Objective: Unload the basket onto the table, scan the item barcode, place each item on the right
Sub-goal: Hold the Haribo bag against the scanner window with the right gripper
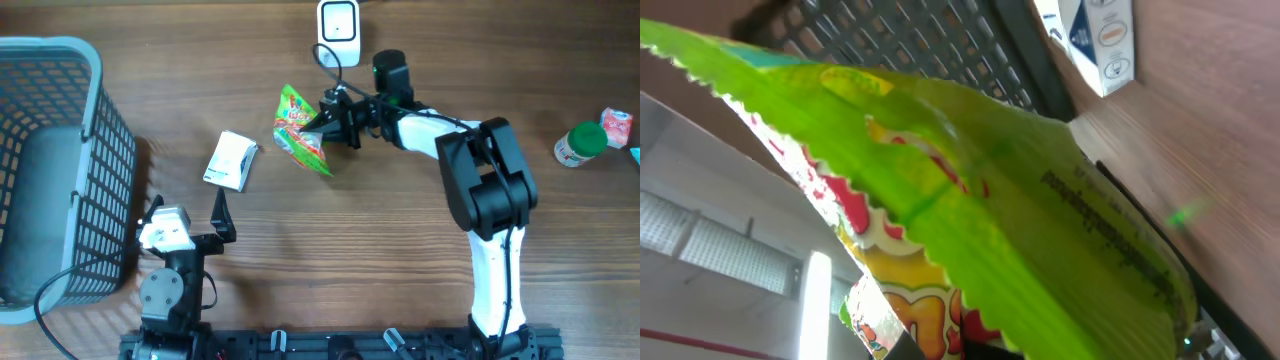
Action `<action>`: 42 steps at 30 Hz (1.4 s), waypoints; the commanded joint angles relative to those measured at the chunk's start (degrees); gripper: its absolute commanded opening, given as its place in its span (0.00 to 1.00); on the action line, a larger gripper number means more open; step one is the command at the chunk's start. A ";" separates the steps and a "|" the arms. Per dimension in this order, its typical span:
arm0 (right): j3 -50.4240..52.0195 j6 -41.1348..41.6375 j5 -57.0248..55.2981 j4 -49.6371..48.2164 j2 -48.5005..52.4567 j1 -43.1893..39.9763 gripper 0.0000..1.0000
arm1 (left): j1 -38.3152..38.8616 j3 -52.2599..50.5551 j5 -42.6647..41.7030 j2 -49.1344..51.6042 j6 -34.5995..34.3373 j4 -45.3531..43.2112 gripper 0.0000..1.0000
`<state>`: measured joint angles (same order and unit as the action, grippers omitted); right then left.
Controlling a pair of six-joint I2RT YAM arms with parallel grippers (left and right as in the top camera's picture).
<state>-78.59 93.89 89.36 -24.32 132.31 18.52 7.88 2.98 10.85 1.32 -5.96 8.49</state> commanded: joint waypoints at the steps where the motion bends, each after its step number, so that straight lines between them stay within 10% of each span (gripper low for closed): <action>1: 4.22 0.17 3.63 -0.31 -2.45 -3.74 0.04 | 0.22 -0.44 0.55 -0.17 -0.52 -0.35 1.00; 6: 5.95 -4.68 3.63 -9.99 -2.97 -10.47 0.04 | 0.22 -0.44 0.52 -0.17 -0.52 -0.35 1.00; 13: 2.62 24.76 2.82 -59.91 -13.09 -19.87 0.05 | 0.22 -0.44 0.55 -0.17 -0.52 -0.35 1.00; 22: -1.95 15.19 0.26 -65.26 -25.51 -21.49 0.05 | 0.22 -0.44 0.52 -0.17 -0.52 -0.35 1.00; 25: -2.97 -6.88 -6.49 -54.25 -25.51 -20.02 0.05 | 0.22 -0.44 0.55 -0.17 -0.52 -0.35 1.00; 32: -9.01 -57.37 -53.18 11.41 -25.49 -15.10 0.05 | 0.22 -0.44 0.55 -0.17 -0.52 -0.35 1.00; 42: -17.77 -76.30 -97.37 15.67 -16.70 0.04 0.05 | 0.22 -0.44 0.55 -0.17 -0.52 -0.35 1.00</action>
<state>-92.01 25.39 5.67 -8.01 109.71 17.08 7.88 2.96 10.85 1.32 -5.93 8.49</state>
